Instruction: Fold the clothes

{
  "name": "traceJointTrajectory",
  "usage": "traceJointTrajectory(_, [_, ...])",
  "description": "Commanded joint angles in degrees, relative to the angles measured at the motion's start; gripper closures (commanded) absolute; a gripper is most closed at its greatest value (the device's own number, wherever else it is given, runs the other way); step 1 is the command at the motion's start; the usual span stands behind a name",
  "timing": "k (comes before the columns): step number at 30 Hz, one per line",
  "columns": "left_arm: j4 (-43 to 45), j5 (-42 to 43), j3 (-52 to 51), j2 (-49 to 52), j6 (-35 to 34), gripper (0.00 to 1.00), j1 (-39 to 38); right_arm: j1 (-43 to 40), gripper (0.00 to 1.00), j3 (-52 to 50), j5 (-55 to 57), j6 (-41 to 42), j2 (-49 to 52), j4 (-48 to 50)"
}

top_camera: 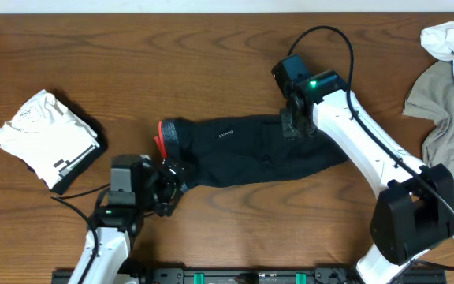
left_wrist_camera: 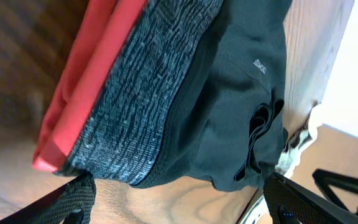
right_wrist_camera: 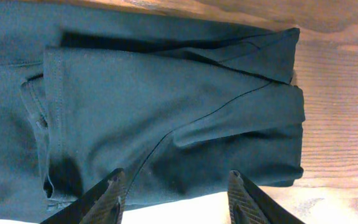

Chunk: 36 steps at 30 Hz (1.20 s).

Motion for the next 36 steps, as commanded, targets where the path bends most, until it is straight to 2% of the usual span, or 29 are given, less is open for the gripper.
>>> traceJointTrajectory(1, [-0.3, -8.2, -0.1, -0.3, -9.7, 0.12, -3.7, -0.4, 0.49, 0.0, 0.8, 0.3, 0.2, 0.0])
traceJointTrajectory(6, [-0.7, -15.7, -0.1, -0.3, -16.7, 0.12, -9.0, -0.4, 0.48, 0.0, 0.8, 0.3, 0.2, -0.1])
traceJointTrajectory(11, [-0.7, -21.5, -0.1, -0.3, -18.7, 0.11, -11.2, -0.5, 0.48, 0.0, 0.8, 0.3, 0.2, 0.0])
traceJointTrajectory(17, [0.3, -22.1, -0.8, 3.5, -20.7, 0.07, -11.2, -0.5, 0.48, 0.0, 0.7, 0.3, 0.2, -0.1])
traceJointTrajectory(23, [9.7, -19.0, -2.1, 9.6, -22.7, 0.07, -11.8, -0.5, 0.48, 0.0, 0.7, 0.3, 0.2, -0.1])
traceJointTrajectory(34, [11.5, -28.6, -2.1, 12.8, -24.1, 0.08, -11.6, -0.5, 0.48, 0.0, 0.7, 0.1, 0.2, -1.1])
traceJointTrajectory(36, [11.3, -30.3, -2.1, 12.8, -24.0, 0.12, -11.0, -0.5, 0.48, 0.0, 0.7, 0.1, 0.2, -1.2])
